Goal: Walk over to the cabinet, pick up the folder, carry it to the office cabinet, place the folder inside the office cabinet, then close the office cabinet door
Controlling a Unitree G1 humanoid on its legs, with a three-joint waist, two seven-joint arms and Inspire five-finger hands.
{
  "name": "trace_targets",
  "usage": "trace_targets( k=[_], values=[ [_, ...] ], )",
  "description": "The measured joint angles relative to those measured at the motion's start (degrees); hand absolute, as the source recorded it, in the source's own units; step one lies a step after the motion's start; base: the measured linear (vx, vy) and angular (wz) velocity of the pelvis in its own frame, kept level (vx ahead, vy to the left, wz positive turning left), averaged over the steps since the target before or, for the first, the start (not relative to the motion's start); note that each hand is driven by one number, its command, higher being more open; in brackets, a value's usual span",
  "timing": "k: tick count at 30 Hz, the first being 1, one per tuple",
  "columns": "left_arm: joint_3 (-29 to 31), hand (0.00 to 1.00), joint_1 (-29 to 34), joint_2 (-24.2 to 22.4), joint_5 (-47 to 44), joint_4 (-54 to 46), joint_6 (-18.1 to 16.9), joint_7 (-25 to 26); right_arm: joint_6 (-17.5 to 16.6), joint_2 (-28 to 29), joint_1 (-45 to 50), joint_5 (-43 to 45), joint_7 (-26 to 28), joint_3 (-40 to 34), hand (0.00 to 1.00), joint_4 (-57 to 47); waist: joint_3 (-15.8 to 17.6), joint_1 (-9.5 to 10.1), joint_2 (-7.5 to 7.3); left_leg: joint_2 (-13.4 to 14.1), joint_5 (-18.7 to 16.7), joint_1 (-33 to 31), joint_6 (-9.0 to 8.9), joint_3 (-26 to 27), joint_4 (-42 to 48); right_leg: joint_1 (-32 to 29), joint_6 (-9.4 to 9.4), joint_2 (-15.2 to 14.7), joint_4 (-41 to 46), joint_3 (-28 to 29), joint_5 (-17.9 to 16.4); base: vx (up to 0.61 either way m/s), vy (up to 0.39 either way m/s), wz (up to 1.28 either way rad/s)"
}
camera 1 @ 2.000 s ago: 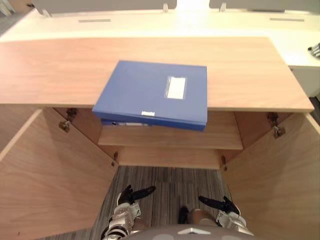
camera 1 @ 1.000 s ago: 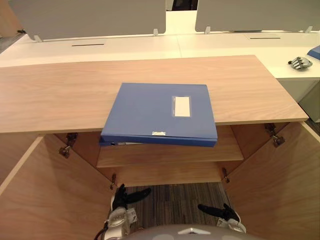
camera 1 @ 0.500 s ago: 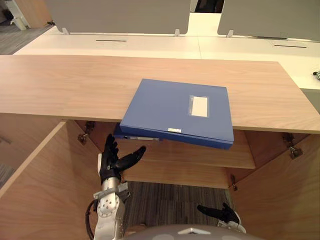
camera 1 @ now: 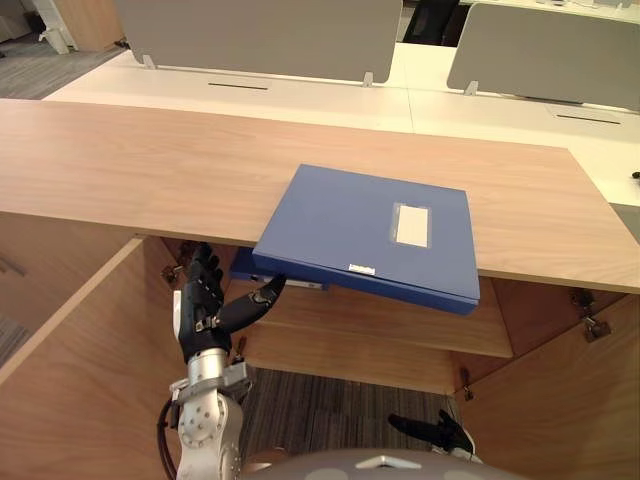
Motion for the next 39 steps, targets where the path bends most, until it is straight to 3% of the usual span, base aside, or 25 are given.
trace_targets(
  k=[6,20,23,28,34,39],
  values=[
    [0.01,1.0,0.0,-0.05,0.01,-5.46,-2.61,0.02,0.0,-0.1,1.16,0.01,0.01,-0.08,1.0,0.0,-1.79,0.75,0.6,-0.11,-0.04,-0.24,0.11,-1.1,0.44,0.76,0.05,-0.09,-0.16,-0.6,-0.04,-0.05,0.007,0.09],
    [0.03,1.0,-0.11,0.76,1.78,-6.45,-2.64,0.06,0.15,-0.04,0.97,-0.05,0.03,0.08,1.0,0.74,-2.83,0.54,0.28,-0.35,0.92,-0.79,0.31,-2.15,0.22,0.83,0.09,-0.08,-0.74,-1.17,-0.04,-0.04,-0.003,0.04],
    [-1.08,1.0,-0.83,4.06,2.68,-7.33,-2.65,-0.11,0.14,-0.27,0.74,-0.07,0.3,0.15,1.0,1.91,-3.44,0.45,0.16,-0.4,1.02,-0.44,0.15,-1.86,-0.4,0.89,0.07,0.11,-1.06,-0.76,-0.02,0.02,0.002,-0.05],
    [-2.26,1.0,-7.23,11.61,2.78,-7.29,-2.68,-1.16,0.15,-2.43,-0.92,-0.14,1.64,2.82,1.0,5.73,-4.83,-0.61,0.88,-0.61,1.73,1.53,-0.4,-0.21,-2.56,1.21,-0.15,0.81,-1.84,1.61,0.11,0.04,0.007,-0.16],
    [-2.21,1.0,-11.89,15.39,-0.7,-6.28,-3.46,-5.83,0.27,-4.89,-2.74,-0.19,2.82,2.58,1.0,8.79,-5.22,-1.89,2.44,-1.24,2.08,3.27,0.0,1.11,-4.48,1.01,-0.2,0.7,-1.86,4.87,0.14,0.01,0.036,-0.15],
    [-1.16,1.0,-14.28,18.07,-4.26,-3.91,-4.25,-8.29,0.3,-5.27,-3.51,-0.72,3.75,1.61,1.0,10.29,-5.34,-2.37,2.65,-1.44,2.17,4.34,0.14,1.53,-5.16,1.01,-0.2,0.76,-1.89,6.36,0.13,0.0,0.019,-0.07]
  ],
)
